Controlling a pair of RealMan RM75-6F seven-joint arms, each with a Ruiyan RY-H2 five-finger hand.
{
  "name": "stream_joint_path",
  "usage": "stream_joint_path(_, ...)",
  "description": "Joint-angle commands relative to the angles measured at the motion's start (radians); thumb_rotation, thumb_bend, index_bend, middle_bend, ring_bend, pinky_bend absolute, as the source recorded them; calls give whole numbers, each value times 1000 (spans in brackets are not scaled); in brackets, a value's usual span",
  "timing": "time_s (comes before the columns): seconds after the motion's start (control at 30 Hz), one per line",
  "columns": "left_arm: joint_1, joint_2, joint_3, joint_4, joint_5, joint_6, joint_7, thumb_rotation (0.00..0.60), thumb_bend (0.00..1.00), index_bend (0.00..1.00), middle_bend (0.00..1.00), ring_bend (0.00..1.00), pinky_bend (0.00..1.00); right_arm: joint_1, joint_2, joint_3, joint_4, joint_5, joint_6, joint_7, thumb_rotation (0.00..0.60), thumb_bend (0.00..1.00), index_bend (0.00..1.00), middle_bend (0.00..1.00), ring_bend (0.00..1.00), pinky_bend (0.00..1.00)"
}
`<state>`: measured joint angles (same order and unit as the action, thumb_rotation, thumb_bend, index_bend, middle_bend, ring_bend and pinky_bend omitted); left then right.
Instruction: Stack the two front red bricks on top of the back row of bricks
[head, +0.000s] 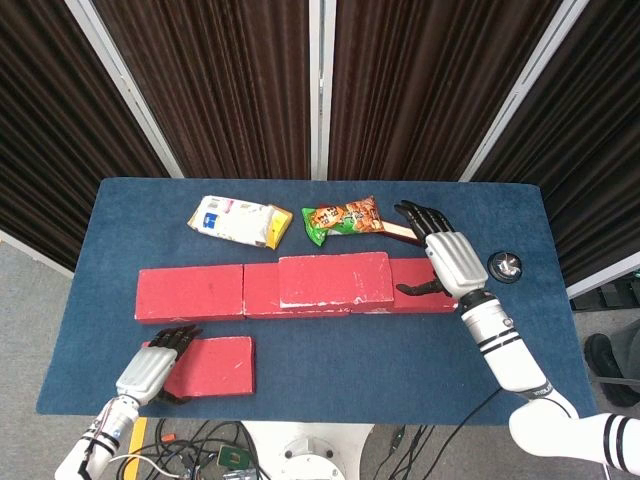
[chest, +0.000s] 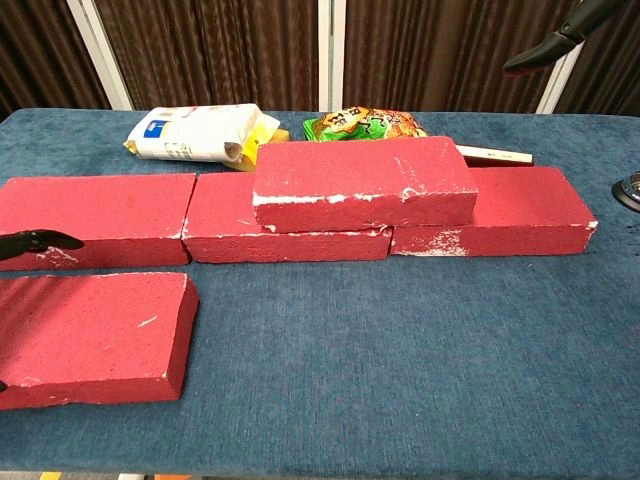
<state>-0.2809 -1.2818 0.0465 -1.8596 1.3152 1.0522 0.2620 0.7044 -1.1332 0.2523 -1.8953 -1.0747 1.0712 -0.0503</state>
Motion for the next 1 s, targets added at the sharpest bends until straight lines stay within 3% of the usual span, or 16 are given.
stream_joint_path(0.03,-16,-9,-2,-16,-47,-18,39,600,0,0,0,0,0,-4,-1,0,5,-2,-5,5,600,0,0,0,0,0)
stream_joint_path(0.23,-26,-3,2,-46,-93,-18,69,600,0,0,0,0,0,-6,-12,4,28,1,-19,18,600,0,0,0,0,0)
stream_joint_path(1.0,-78,-50,7,13,-186,-46,109,600,0,0,0,0,0,-13,-35,14,59,4,-41,21,600,0,0,0,0,0)
